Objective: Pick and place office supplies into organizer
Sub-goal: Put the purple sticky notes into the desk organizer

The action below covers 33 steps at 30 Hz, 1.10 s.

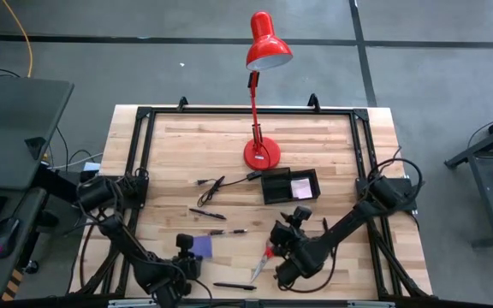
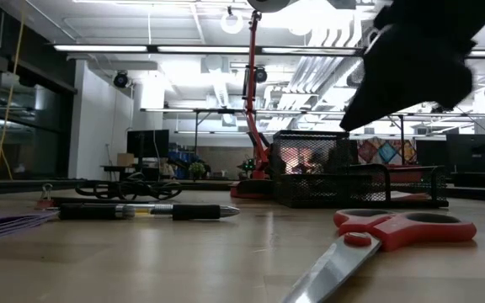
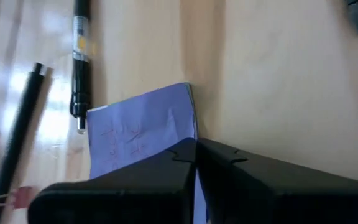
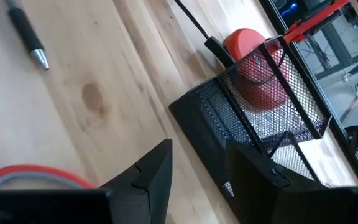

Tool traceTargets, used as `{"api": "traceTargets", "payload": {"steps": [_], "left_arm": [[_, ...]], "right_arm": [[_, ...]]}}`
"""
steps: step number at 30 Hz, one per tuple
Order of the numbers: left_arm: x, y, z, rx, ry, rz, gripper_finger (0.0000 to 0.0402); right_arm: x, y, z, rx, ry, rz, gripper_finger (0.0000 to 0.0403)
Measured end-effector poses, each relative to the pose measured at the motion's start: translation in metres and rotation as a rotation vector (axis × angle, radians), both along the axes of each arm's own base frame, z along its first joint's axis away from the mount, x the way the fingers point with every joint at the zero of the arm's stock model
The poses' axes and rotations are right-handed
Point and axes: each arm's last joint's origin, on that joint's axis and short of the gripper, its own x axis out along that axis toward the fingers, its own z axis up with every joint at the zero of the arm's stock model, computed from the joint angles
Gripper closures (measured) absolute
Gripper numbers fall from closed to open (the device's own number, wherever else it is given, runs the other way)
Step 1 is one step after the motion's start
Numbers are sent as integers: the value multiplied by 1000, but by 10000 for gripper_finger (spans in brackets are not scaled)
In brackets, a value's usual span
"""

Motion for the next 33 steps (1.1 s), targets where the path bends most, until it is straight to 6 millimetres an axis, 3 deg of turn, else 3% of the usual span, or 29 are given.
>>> {"api": "traceTargets", "payload": {"steps": [9, 25, 33], "left_arm": [[9, -9, 19, 47, -28, -17, 401], [17, -15, 44, 166, -106, -40, 402], [35, -11, 58, 211, -132, -51, 401]], "right_arm": [[-8, 13, 1, -3, -88, 14, 263], [-14, 18, 0, 60, -87, -28, 263], [-33, 49, 0, 80, -182, 78, 263]]}}
